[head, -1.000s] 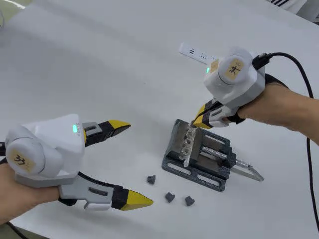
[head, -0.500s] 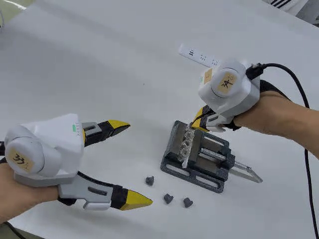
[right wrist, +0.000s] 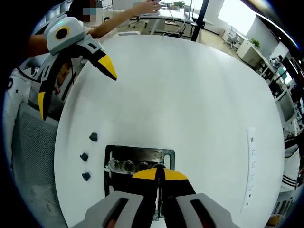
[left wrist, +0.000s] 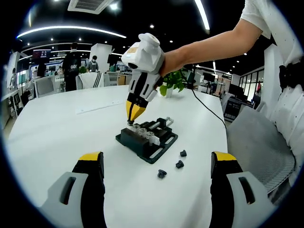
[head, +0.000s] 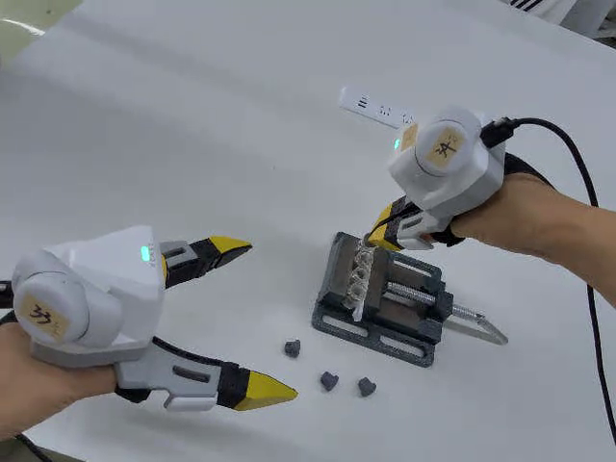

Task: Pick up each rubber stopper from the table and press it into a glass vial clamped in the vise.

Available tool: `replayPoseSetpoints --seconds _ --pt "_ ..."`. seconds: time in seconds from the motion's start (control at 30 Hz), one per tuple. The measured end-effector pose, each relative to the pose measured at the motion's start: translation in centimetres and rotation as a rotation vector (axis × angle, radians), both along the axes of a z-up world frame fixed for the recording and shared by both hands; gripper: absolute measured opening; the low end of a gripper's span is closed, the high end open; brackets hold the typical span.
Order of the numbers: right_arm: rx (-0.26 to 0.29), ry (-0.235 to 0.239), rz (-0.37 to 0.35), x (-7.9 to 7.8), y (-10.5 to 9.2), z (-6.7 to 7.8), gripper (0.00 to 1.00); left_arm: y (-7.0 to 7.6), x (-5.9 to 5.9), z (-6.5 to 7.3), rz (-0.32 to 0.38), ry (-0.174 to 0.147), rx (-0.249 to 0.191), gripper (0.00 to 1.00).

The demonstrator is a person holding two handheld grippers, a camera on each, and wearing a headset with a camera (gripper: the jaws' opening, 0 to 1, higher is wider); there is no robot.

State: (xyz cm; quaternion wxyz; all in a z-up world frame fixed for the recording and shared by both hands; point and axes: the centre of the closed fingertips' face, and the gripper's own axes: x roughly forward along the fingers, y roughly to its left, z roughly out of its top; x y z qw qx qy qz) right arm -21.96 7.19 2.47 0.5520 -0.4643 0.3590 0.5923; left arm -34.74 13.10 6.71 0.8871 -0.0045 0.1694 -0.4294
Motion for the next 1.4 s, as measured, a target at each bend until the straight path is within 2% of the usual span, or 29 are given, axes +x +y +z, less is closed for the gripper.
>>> replayPoseSetpoints --seconds 0.27,0.37,0.53,0.67,1.07,1.4 --pt "0.030 0.032 -0.038 0.3 0.0 0.1 0.00 0.3 -0.3 0.3 0.009 0.000 0.007 0.92" --pt "0.043 0.031 -0.042 -0.1 0.0 0.2 0.00 0.3 -0.5 0.3 0.012 0.002 0.008 0.92" --pt "0.054 0.018 -0.053 0.3 0.0 0.4 0.02 0.3 -0.6 0.4 0.011 0.002 0.010 0.92" --pt "0.072 0.029 -0.068 0.2 0.0 0.5 0.04 0.2 -0.6 0.6 0.006 0.000 0.014 0.92" --pt "0.121 0.011 -0.082 -0.4 -0.7 2.3 0.12 -0.4 -1.0 0.9 -0.026 -0.003 0.033 0.91" --pt "0.210 -0.006 -0.138 -1.7 -2.1 4.6 0.22 -0.3 -1.4 1.0 -0.045 -0.001 0.061 0.88"
